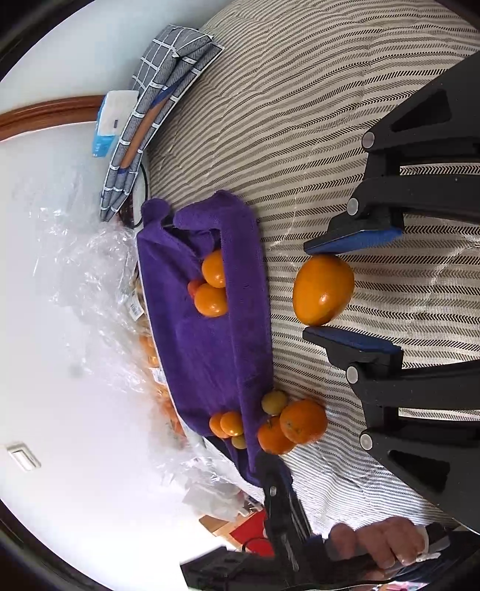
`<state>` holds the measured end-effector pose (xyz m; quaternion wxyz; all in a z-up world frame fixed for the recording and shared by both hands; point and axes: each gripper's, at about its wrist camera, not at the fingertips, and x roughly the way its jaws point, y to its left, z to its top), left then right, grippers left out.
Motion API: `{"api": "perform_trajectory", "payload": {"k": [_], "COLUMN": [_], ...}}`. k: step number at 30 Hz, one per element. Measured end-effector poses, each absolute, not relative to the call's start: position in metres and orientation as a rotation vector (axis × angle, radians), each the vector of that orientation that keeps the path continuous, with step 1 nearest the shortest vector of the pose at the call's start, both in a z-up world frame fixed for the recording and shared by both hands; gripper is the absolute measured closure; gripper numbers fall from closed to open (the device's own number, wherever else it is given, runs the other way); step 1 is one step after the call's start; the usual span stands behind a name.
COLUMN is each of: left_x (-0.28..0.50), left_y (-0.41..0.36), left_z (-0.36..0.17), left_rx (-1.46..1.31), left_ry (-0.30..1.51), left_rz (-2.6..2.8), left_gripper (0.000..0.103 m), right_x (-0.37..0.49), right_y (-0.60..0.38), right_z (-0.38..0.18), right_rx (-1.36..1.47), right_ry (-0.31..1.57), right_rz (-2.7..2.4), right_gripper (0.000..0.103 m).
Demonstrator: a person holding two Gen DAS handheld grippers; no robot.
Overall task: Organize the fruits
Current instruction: 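Grasp a large orange in front of the towel with the left gripper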
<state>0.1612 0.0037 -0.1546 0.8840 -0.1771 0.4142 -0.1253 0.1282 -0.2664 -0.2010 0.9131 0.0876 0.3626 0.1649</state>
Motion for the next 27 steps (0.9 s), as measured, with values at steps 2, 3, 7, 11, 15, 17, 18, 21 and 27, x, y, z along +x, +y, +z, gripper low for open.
{"api": "perform_trajectory", "payload": {"k": [2,3,7,11,15,17,18,21,27], "left_x": [0.166,0.167,0.173,0.174,0.172,0.169,0.167,0.159,0.143], "left_y": [0.003,0.002,0.001,0.004,0.008,0.012,0.014,0.022,0.043], "left_z": [-0.159,-0.160,-0.167,-0.168,-0.168,-0.169,-0.168,-0.164,-0.158], "left_rx": [-0.377,-0.373,-0.381,-0.408,-0.417,-0.426,-0.431,-0.436,-0.440], "left_ry": [0.887,0.890,0.916,0.931,0.915,0.911,0.911,0.898,0.869], "left_rz": [-0.239,-0.229,-0.214,-0.217,-0.213,-0.208,-0.207,-0.198,-0.164], "left_gripper": [0.054,0.054,0.056,0.063,0.065,0.065,0.065,0.065,0.065], "right_x": [0.128,0.128,0.130,0.129,0.129,0.129,0.128,0.129,0.127], "right_y": [-0.265,-0.265,-0.268,-0.269,-0.267,-0.267,-0.268,-0.268,-0.267], "right_z": [-0.201,-0.201,-0.203,-0.202,-0.202,-0.201,-0.202,-0.202,-0.200], "right_rx": [0.177,0.177,0.193,0.202,0.198,0.198,0.200,0.203,0.203], "right_ry": [0.747,0.749,0.752,0.750,0.751,0.749,0.749,0.752,0.741], "right_rz": [0.339,0.336,0.343,0.341,0.349,0.349,0.349,0.342,0.356], "right_gripper": [0.064,0.064,0.064,0.064,0.064,0.064,0.064,0.064,0.064]}}
